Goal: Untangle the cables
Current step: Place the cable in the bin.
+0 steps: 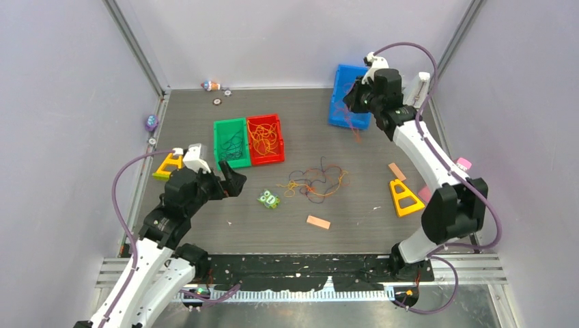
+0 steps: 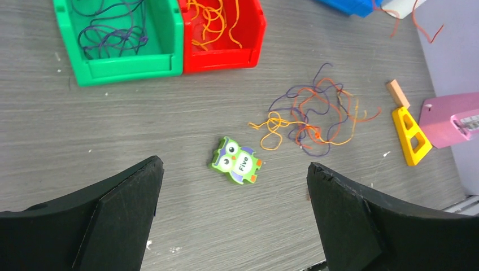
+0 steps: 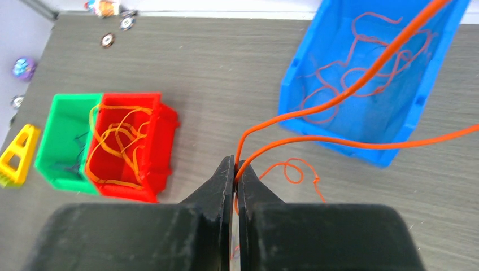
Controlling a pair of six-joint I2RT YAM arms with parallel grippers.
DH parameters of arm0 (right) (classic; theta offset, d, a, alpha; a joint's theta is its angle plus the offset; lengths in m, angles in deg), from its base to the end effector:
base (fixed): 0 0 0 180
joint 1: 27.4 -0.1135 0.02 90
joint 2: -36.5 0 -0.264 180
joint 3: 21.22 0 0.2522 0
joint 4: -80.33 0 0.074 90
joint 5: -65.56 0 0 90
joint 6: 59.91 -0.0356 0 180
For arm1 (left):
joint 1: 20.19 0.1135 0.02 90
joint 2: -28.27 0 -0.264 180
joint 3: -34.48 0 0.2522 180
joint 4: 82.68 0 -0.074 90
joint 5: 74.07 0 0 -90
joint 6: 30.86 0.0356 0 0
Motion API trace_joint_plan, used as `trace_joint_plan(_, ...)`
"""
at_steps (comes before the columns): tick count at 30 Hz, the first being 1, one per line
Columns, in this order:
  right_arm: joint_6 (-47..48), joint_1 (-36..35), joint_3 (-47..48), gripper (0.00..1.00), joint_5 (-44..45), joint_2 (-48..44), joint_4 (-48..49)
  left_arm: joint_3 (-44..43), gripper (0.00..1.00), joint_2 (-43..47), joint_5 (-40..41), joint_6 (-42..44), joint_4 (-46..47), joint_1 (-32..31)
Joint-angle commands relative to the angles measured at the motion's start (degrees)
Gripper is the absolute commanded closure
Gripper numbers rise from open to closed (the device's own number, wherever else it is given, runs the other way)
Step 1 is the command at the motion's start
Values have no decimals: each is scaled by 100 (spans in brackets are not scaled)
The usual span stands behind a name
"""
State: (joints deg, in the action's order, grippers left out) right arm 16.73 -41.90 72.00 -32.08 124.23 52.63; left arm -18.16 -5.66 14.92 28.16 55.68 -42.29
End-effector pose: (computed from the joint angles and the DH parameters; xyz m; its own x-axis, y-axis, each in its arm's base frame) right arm 0.3491 0.0952 0.3601 -0.4409 0.1225 -0.8891 -0.2728 0.9255 0.2628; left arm 0.1302 -0.0535 0.2991 -0.5109 -0.3480 -0.7861 0.1496 0.8644 -0.4800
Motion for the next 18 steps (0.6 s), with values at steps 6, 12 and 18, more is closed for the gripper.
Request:
trace_joint_plan(6, 135, 437, 1406, 95, 146, 1287, 595, 421, 0, 572, 260, 61, 368, 22)
trace_joint_plan(12, 39, 615, 2284, 95, -59, 2128, 842, 571, 0, 458, 129, -29, 568, 22)
trace_joint_plan(18, 193, 646, 2890, 95, 121, 3042, 955, 414, 1, 115, 126, -3, 623, 20)
